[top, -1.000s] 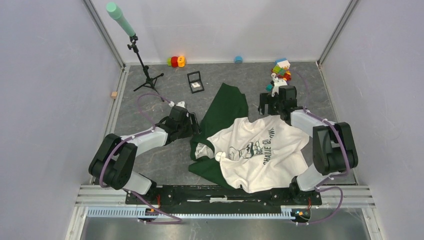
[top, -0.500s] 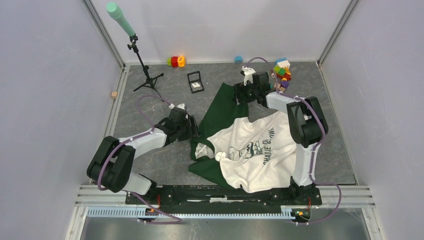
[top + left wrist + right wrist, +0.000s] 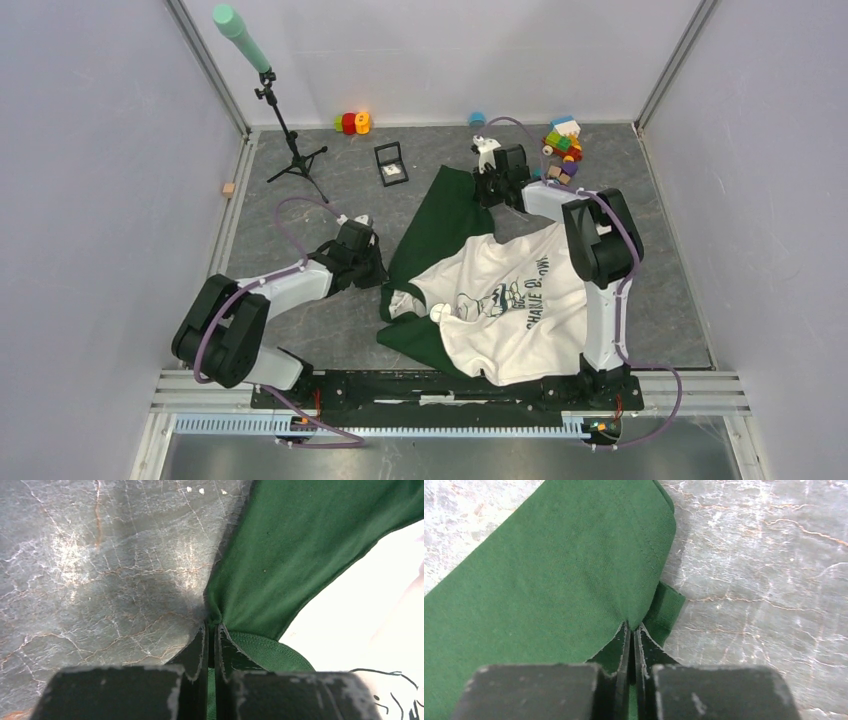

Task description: Pin the brooch onto the clothing

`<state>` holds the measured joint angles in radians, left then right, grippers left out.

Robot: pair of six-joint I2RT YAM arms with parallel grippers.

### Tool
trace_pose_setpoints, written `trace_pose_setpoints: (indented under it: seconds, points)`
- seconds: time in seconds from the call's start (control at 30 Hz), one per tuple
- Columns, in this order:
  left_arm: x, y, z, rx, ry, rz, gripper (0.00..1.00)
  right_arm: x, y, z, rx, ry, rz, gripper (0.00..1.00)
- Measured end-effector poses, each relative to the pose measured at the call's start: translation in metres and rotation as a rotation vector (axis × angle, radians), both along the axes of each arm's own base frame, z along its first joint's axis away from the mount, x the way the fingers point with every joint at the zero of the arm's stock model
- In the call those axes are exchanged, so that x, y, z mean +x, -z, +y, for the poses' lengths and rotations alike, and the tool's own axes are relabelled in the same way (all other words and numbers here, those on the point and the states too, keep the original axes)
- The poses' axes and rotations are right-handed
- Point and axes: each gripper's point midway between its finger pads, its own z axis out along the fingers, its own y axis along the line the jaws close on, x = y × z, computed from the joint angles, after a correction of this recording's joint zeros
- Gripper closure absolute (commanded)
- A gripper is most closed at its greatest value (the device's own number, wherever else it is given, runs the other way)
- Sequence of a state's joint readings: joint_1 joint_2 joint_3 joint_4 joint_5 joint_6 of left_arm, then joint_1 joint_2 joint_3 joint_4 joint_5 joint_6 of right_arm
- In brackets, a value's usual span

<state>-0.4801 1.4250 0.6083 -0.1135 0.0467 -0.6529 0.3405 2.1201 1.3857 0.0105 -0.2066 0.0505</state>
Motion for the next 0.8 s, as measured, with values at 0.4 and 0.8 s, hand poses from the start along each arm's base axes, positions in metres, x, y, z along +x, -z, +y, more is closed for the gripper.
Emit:
trace_pose_setpoints:
  seconds: [0.4,0.8]
  points:
    - [0.043,-0.145,-0.001,-0.027,0.006,-0.362,0.98,-0.014,-0.214,-0.040,-0.035,0.109,-0.381,1.00]
    - [-0.007,-0.444,-0.011,-0.228,0.278,-0.966,0.98,-0.172,-0.538,-0.120,0.115,0.247,-1.110,1.00]
